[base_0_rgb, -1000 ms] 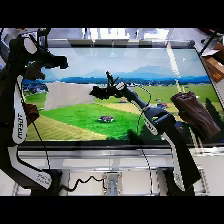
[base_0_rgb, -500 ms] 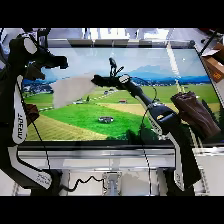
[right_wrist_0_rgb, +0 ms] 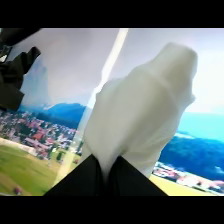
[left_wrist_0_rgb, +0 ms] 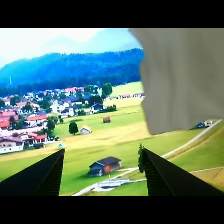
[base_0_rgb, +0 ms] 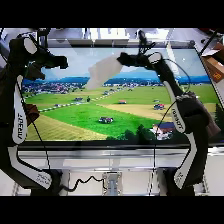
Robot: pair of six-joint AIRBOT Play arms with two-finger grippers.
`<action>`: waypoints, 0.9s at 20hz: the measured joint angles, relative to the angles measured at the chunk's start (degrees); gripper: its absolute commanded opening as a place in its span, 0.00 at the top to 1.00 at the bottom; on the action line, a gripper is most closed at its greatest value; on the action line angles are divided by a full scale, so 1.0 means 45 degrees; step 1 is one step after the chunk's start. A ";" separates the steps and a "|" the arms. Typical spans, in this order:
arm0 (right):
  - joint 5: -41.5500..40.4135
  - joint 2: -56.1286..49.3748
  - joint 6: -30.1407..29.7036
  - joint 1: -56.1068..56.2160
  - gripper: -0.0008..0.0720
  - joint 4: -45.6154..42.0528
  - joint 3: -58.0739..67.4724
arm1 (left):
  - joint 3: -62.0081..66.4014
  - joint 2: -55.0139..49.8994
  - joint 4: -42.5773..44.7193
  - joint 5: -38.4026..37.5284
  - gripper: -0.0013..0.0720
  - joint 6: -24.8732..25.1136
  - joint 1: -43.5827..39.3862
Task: Fold the shirts.
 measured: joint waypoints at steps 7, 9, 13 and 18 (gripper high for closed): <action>0.4085 0.1579 0.1423 -0.3065 0.95 -0.3779 -0.0010 | 0.0000 0.0000 -0.0214 -0.0005 0.22 -0.0185 0.0000; 0.5076 0.1967 0.1530 -0.3808 0.95 -0.4770 -0.0019 | 0.0000 0.0000 -0.0355 -0.0005 0.22 -0.0189 0.0000; 0.6713 0.2759 0.1632 -0.5396 0.95 -0.6785 -0.0019 | 0.0000 0.0000 -0.0505 0.0000 0.22 -0.0189 0.0000; 0.8490 0.3517 0.1632 -0.7407 0.95 -0.8689 -0.0019 | 0.0000 0.0000 -0.0559 0.0029 0.22 -0.0194 0.0000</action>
